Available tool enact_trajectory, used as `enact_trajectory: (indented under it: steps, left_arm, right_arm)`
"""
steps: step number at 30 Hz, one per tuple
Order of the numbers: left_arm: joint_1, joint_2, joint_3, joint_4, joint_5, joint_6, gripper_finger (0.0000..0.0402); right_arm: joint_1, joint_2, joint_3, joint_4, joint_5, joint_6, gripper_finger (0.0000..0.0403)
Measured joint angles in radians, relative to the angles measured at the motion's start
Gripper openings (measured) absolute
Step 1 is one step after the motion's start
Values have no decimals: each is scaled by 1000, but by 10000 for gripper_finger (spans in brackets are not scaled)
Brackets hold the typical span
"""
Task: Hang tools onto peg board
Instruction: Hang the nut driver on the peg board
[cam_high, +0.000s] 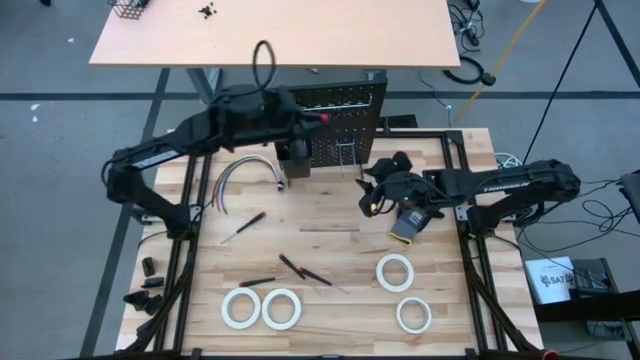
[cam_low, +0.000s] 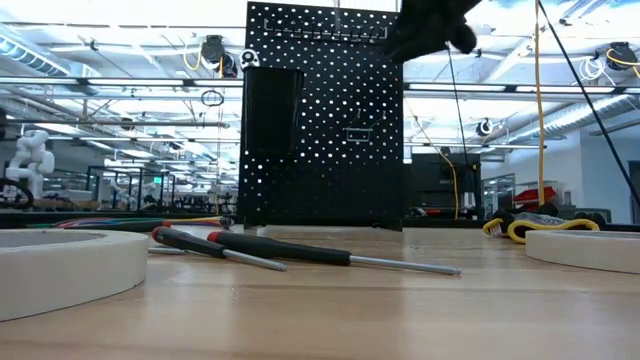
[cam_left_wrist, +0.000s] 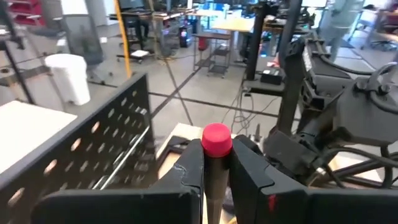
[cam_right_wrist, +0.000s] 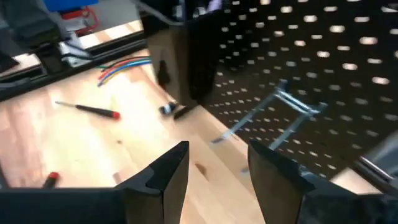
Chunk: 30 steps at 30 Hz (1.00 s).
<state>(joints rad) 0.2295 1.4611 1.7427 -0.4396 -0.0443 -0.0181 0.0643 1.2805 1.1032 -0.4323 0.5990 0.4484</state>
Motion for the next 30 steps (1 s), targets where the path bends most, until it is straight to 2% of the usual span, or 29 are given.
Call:
enact_trajectory:
  steps: [5, 10, 17, 20, 27, 30]
  left_arm:
    - [9, 118, 143, -8, 17, 50, 39]
    - [46, 247, 295, -28, 17, 51, 39]
    - [67, 375, 420, -39, 40, 50, 39]
    - [74, 397, 442, -62, 41, 51, 39]
    - [100, 400, 445, -105, 80, 123, 39]
    - [106, 400, 445, -100, 102, 129, 39]
  right_arm:
    - [2, -58, 0, -104, 64, 51, 157]
    - [2, -101, 0, -172, 62, 64, 157]
    - [3, -127, 0, -257, 59, 68, 157]
    - [3, -129, 0, -265, 58, 75, 157]
    - [4, -129, 0, -271, 53, 239, 157]
    - [16, -129, 0, -277, 51, 247, 157]
